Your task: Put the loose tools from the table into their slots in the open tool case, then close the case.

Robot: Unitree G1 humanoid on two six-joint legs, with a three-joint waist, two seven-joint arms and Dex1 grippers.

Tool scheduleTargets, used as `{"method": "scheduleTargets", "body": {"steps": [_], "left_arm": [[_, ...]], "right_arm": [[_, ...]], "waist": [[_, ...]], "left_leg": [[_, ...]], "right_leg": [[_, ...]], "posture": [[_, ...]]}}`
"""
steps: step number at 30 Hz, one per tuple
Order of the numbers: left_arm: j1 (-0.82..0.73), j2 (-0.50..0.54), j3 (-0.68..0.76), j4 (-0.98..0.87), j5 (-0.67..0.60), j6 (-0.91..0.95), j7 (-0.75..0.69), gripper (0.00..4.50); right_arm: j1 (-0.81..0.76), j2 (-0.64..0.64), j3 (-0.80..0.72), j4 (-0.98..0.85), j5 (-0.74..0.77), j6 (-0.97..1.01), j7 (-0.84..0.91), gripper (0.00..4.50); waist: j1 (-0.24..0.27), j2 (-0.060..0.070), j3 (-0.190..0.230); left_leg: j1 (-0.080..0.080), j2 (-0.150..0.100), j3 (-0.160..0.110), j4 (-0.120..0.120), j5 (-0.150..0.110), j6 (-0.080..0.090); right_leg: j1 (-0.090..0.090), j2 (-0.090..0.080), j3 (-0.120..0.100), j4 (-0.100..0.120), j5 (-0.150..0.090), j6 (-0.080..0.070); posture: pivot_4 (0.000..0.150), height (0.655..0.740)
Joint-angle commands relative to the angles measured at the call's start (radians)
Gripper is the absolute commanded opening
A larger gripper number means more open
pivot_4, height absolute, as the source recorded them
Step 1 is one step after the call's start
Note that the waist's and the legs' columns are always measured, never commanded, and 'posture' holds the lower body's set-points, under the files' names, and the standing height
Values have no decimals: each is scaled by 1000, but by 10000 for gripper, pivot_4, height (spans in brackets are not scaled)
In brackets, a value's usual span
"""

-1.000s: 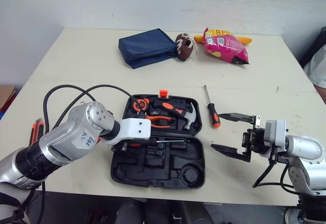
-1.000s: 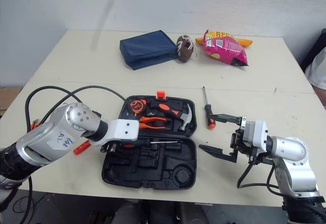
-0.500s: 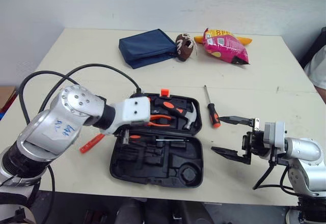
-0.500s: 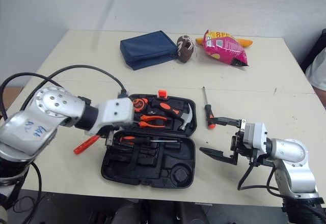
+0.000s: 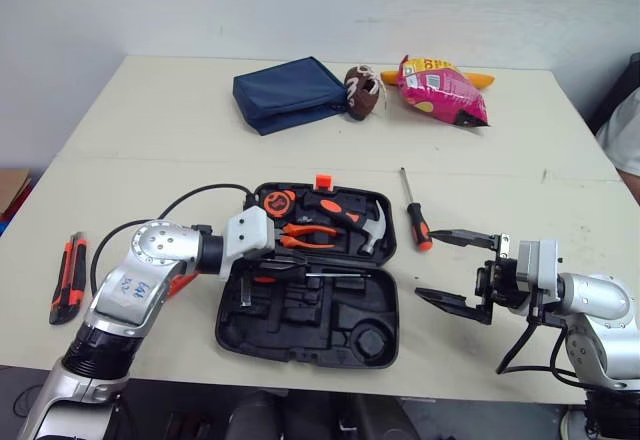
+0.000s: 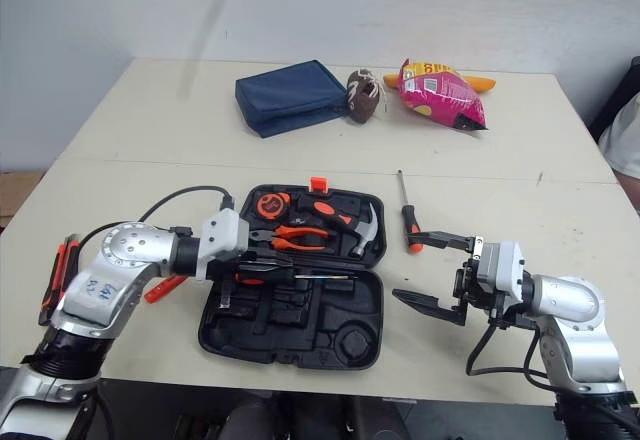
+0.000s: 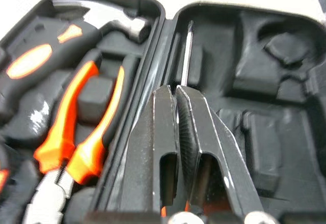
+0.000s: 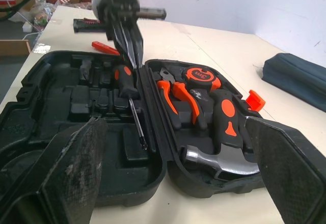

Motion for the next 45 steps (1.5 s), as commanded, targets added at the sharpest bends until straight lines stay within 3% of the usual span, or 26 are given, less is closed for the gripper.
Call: {"method": "scheduleTargets", "body": {"steps": [1, 10, 17, 22, 29, 31, 34, 39, 41, 44, 45], "left_arm": [[40, -9, -46, 36, 46, -51, 17, 917], [21, -9, -113, 89, 117, -43, 39, 917], [-47, -28, -194, 93, 164, 159, 79, 917], [-54, -30, -199, 46, 143, 176, 87, 917], [-7, -74, 26, 41, 11, -139, 79, 917], [22, -86, 148, 26, -80, -154, 98, 917], [95, -25, 335, 17, -180, -104, 101, 917], [224, 108, 569, 161, -170, -164, 107, 22322], [258, 153, 683, 268, -162, -196, 134, 29708], [337, 229, 831, 479, -130, -294, 152, 44526], [371, 250, 882, 565, -121, -330, 164, 44526]], "right_arm": [[5, -3, -26, -30, 8, -7, -18, 45000], [21, -12, -34, -42, 10, -1, -39, 45000], [48, -10, -47, -6, 8, -39, -16, 45000], [77, -12, -61, 10, 10, -60, -11, 45000], [109, -34, -125, 16, 1, -72, -35, 45000], [130, -48, -173, 13, 4, -67, -53, 45000], [182, -62, -275, 30, 6, -72, -89, 45000], [291, -64, -438, 107, -3, -113, -122, 45000], [340, -61, -511, 153, 3, -128, -131, 45000], [411, -54, -635, 252, -2, -167, -169, 45000], [438, -47, -673, 302, -12, -198, -177, 45000]], "waist": [[-1, 0, 0], [3, 0, 0], [22, 4, -3], [26, 5, -6], [23, 5, -5], [22, 6, -5], [19, 6, -4], [19, 6, -4], [20, 6, -4], [19, 5, -4], [17, 5, -4]], "left_leg": [[0, 0, 0, 0, 0, 0], [4, 0, -1, -1, -1, 1], [8, -1, -3, -2, -4, 5], [9, -1, -4, -2, -6, 9], [7, -1, -4, -3, -6, 9], [6, -1, -4, -3, -6, 9], [7, -1, -4, -5, -6, 8], [7, 0, -4, -9, -6, 8], [7, -1, -4, -9, -6, 9], [7, -1, -4, -9, -8, 10], [7, -1, -3, -9, -8, 10]], "right_leg": [[0, 0, 0, 0, 0, 0], [5, 0, -1, -2, 0, 0], [14, -2, -3, -7, 1, 2], [16, -2, -3, -9, 2, 3], [13, -2, -4, -10, 2, 3], [13, -2, -4, -10, 2, 3], [13, -2, -4, -11, 2, 3], [13, -1, -5, -16, 2, 3], [13, -2, -5, -17, 2, 3], [13, -3, -5, -19, 2, 3], [13, -3, -5, -19, 2, 3]], "posture": [[1500, 7400], [1500, 7400], [1500, 7400], [1500, 7400], [1500, 7400], [1500, 7400], [1500, 7400], [1500, 7400], [1500, 7400], [1500, 7400], [1500, 7400]]}}
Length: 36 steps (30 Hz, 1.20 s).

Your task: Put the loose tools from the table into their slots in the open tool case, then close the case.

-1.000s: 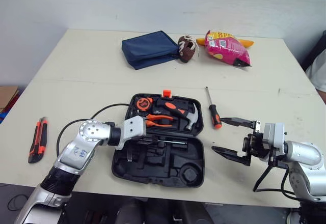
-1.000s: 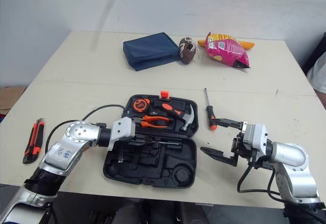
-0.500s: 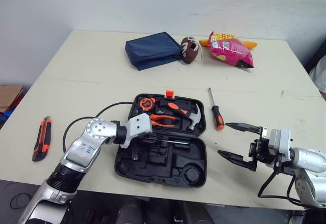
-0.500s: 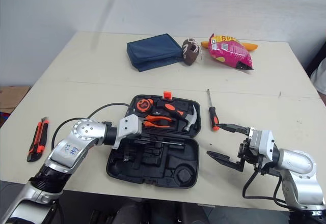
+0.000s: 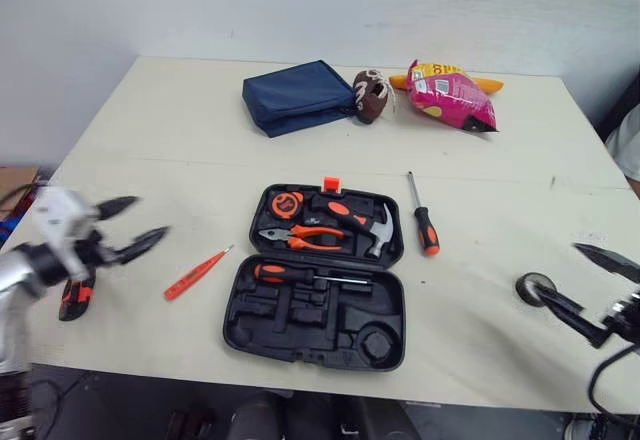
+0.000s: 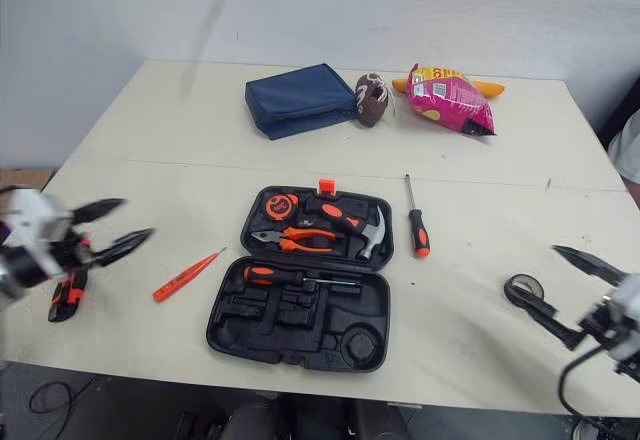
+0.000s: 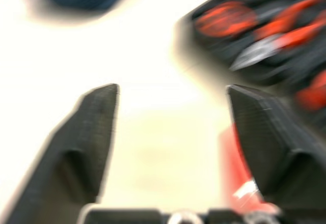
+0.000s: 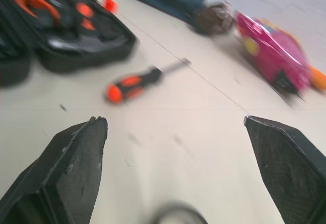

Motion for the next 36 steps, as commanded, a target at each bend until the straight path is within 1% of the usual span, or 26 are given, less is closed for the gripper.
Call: {"method": "scheduleTargets", "body": {"steps": [1, 2, 4, 6, 7, 9, 12, 14, 17, 20, 22, 24, 27, 28, 31, 33, 36], "left_arm": [[86, 73, 184, 245, 27, -132, 33, 44526], [113, 83, 195, 297, 44, -188, 38, 44526], [153, 98, 221, 386, 56, -240, 48, 44526], [178, 118, 269, 479, 43, -256, 73, 44526], [198, 131, 298, 533, 39, -277, 95, 44526], [233, 150, 338, 613, 25, -309, 120, 44526], [239, 157, 341, 645, 14, -341, 114, 44526], [212, 143, 337, 602, -11, -331, 110, 44526], [183, 115, 305, 497, -39, -309, 93, 44526], [158, 72, 254, 324, -78, -249, 86, 44526], [141, 46, 171, 138, -118, -171, 65, 44526], [127, 37, 114, 11, -142, -108, 55, 44526], [90, 39, 34, -149, -192, 3, 45, 44526], [83, 40, 15, -190, -207, 37, 38, 44526], [53, 55, -99, -367, -277, 174, 6, 44526], [35, 58, -139, -432, -300, 227, 0, 44526], [-4, 56, -260, -567, -329, 294, -25, 44526]], "right_arm": [[67, 13, -157, 135, -13, -96, -36, 45000], [84, 20, -167, 169, -21, -123, -36, 45000], [100, 32, -182, 220, -37, -170, -51, 45000], [107, 43, -197, 250, -39, -201, -75, 45000], [112, 51, -199, 257, -38, -209, -84, 45000], [116, 61, -179, 260, -46, -225, -93, 45000], [101, 61, -153, 256, -47, -225, -108, 45000], [71, 65, -102, 204, -37, -197, -109, 45000], [35, 79, -24, 111, -24, -139, -121, 45000], [1, 103, 60, -38, 12, -36, -163, 45000], [-40, 90, 143, -202, -22, 228, -366, 45000], [-72, 66, 206, -318, -49, 442, -506, 45000], [-138, 50, 294, -440, -14, 632, -576, 45000], [-158, 52, 309, -466, 1, 668, -589, 45000], [-243, 56, 364, -515, 14, 836, -678, 45000], [-282, 59, 377, -529, 27, 921, -714, 45000], [-386, 59, 403, -543, 63, 1131, -802, 45000]], "waist": [[-4, 0, 0], [-5, 0, 0], [-5, -1, -1], [-7, -1, -1], [-9, -1, -1], [-17, -3, -2], [-21, -3, -2], [-21, -3, -2], [-19, -3, -2], [-18, -2, -2], [-18, -1, -2], [-19, -2, -2], [-20, -2, -2], [-22, -2, -2], [-26, -1, -2], [-25, -1, -2], [-25, -1, -2]], "left_leg": [[0, 0, 0, -1, -1, 0], [1, 0, 1, -2, -2, 0], [1, 0, 1, -2, -4, -1], [1, 1, 1, -2, -5, -1], [1, 1, 1, -2, -7, -5], [1, 1, 1, -2, -8, -6], [1, 2, 0, -3, -8, -7], [1, 1, 0, -3, -8, -6], [1, 2, 0, -3, -7, -7], [1, 2, 0, -4, -6, -8], [0, 2, -1, -6, -6, -9], [-2, 2, -1, -6, -5, -10], [-3, 2, -1, -7, -4, -10], [-3, 2, -1, -7, -2, -7], [-3, 2, 0, -7, -2, -7], [-3, 2, 0, -7, 0, -10], [-3, 2, 0, -7, 1, -12]], "right_leg": [[0, 0, 0, 0, 0, 0], [0, -1, -1, -1, -1, -2], [0, -2, -3, -2, -2, -4], [0, -2, -3, -2, -3, -4], [0, -3, -3, -2, -3, -4], [-1, -3, -4, -2, -3, -5], [-1, -3, -5, -2, -3, -6], [0, -4, -5, -2, -3, -6], [0, -5, -6, -2, -3, -6], [0, -5, -8, -1, -3, -7], [0, -5, -9, -1, -3, -7], [-3, -5, -9, 1, -3, -7], [-4, -4, -9, 1, -3, -7], [-4, -4, -9, 0, -4, -7], [-4, -2, -8, 1, -4, -6], [-4, -2, -7, 1, -5, -5], [-4, -1, -6, 1, -6, -4]], "posture": [[1500, 7400], [1500, 7400], [1500, 7400], [1500, 7400], [1500, 7400], [1500, 7400], [1500, 7400], [1500, 7400], [1500, 7400], [1500, 7400], [1500, 7400], [1500, 7400], [1500, 7400], [1500, 7400], [1500, 7400], [1500, 7400], [1500, 7400]]}}
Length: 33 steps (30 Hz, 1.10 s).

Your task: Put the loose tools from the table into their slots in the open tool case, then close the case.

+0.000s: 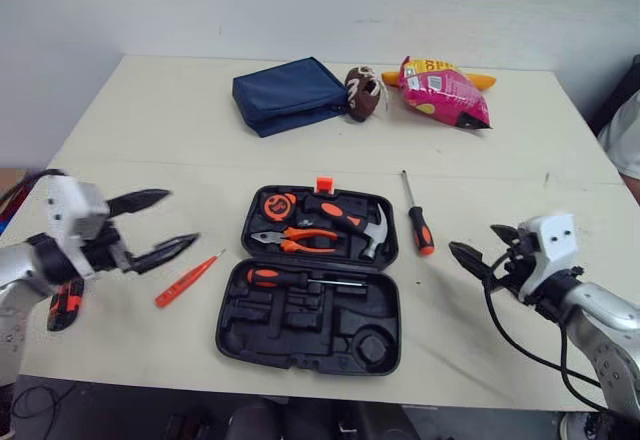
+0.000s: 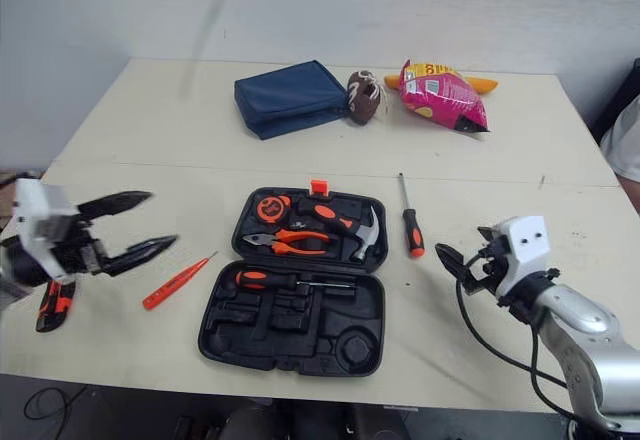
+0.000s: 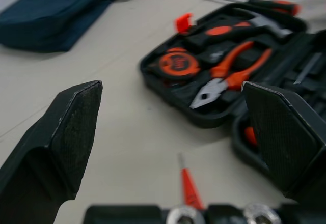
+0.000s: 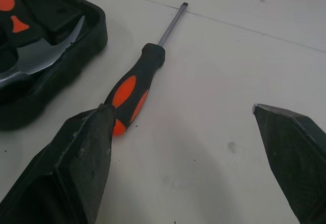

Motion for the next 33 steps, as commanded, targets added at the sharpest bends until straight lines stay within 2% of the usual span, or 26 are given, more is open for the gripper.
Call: {"method": "scheduleTargets", "body": {"steps": [1, 13, 16, 19, 29, 33], "left_arm": [[-43, 8, -109, -161, -45, 65, -28, 44526], [-52, -50, -175, -240, -37, 106, -17, 44526], [-40, -53, -177, -254, -26, 106, -14, 44526], [-36, -57, -176, -264, -27, 111, -6, 44526], [-15, -60, -189, -312, -49, 105, -40, 44526], [-17, -63, -196, -322, -39, 102, -41, 44526]], "right_arm": [[-103, 0, 15, -48, 55, 221, -98, 45000], [-377, 38, 89, -26, 55, 645, -222, 45000], [-444, 86, 79, -3, 60, 708, -236, 45000], [-490, 73, 125, 16, 24, 777, -250, 45000], [-548, 175, 205, 90, -72, 781, -287, 45000], [-566, 177, 230, 119, -117, 795, -297, 45000]], "waist": [[-1, 0, 0], [-1, 0, 0], [0, 0, 0], [-1, 1, 0], [-4, 1, 0], [-6, 1, 0]], "left_leg": [[0, 0, 0, 0, 0, 0], [-2, -1, 1, 1, 0, 0], [-6, -1, 1, 1, 0, 0], [-16, 0, 1, 6, 1, 0], [-16, 0, 1, 7, 1, 1], [-16, 0, 1, 7, 2, 1]], "right_leg": [[0, 0, 0, 0, 0, 0], [-3, 2, 5, 0, -1, 3], [-7, 2, 5, 0, -1, 3], [-16, 2, 5, 4, -1, 3], [-15, 2, 5, 3, -1, 4], [-15, 2, 5, 3, -1, 4]], "posture": [[1500, 7400], [1500, 7400], [1500, 7400], [1500, 7400], [1500, 7400], [1500, 7400]]}}
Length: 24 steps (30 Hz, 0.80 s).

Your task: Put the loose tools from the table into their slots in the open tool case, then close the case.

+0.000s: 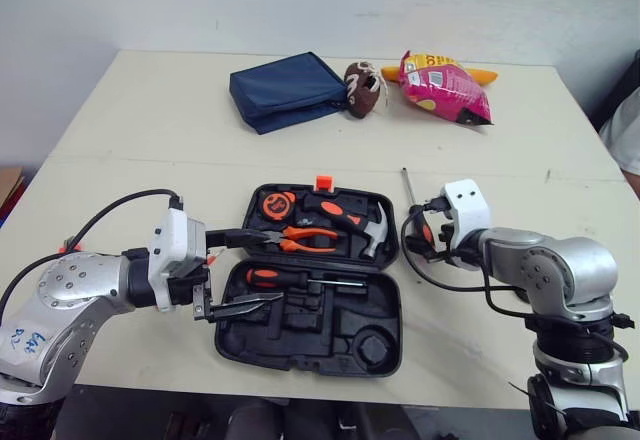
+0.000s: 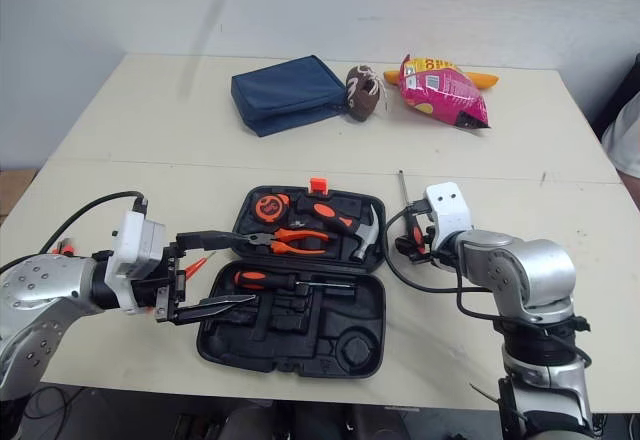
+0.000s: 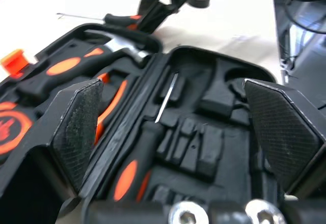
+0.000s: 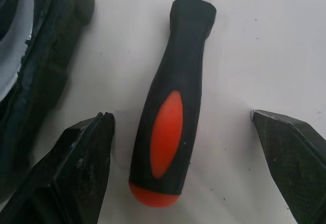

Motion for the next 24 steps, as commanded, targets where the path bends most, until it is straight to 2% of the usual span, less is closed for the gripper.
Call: {"method": "scheduleTargets", "body": {"steps": [1, 3, 8, 12, 16, 20, 24], "left_arm": [[0, -5, -3, -42, -13, -9, -3, 44936], [-1, -7, -9, -50, -14, -6, 0, 45000], [-2, -12, -24, -64, -13, -3, 3, 45000], [-4, -10, -27, -65, -14, -5, -5, 45000], [-7, -11, -17, -57, -16, -15, -15, 45000], [-6, 6, 30, -40, -40, -20, -49, 45000], [46, 67, 122, -28, -96, 19, -116, 45000]], "right_arm": [[-16, 2, 11, 14, -44, -1, -12, 42552], [-21, 7, 10, 22, -53, -6, -4, 36208], [-10, 16, 5, 18, -73, 4, -2, 10213], [14, 39, -27, 3, -95, -13, -17, 9928], [32, 43, -60, -26, -109, -137, 4, 9928], [10, -88, -27, -32, -97, -403, 212, 9928], [-62, -225, 34, -55, -7, -547, 535, 9928]], "waist": [[0, 0, 0], [0, 0, 0], [3, 0, 0], [4, 0, 0], [3, -1, 0], [4, 4, 2], [-15, 6, 4]], "left_leg": [[0, 0, 0, 0, 0, 0], [0, 0, 0, 0, 0, 1], [0, 0, 0, 0, 0, 1], [0, 0, 0, 1, 0, 1], [0, 0, 0, 1, 0, 1], [-1, -2, 1, 1, 1, 2], [0, 0, 1, -1, 1, 2]], "right_leg": [[0, 0, 0, 0, 0, 0], [0, 0, 0, 0, 1, 1], [1, 0, 0, 0, 1, 1], [1, 0, 0, 0, 1, 1], [1, 0, 0, -1, 1, 2], [1, -1, 1, -1, 2, 3], [0, 1, 1, -1, 2, 3]], "posture": [[1500, 7400], [1500, 7400], [1500, 7400], [1500, 7400], [1500, 7400], [1500, 7400], [1500, 7400]]}}
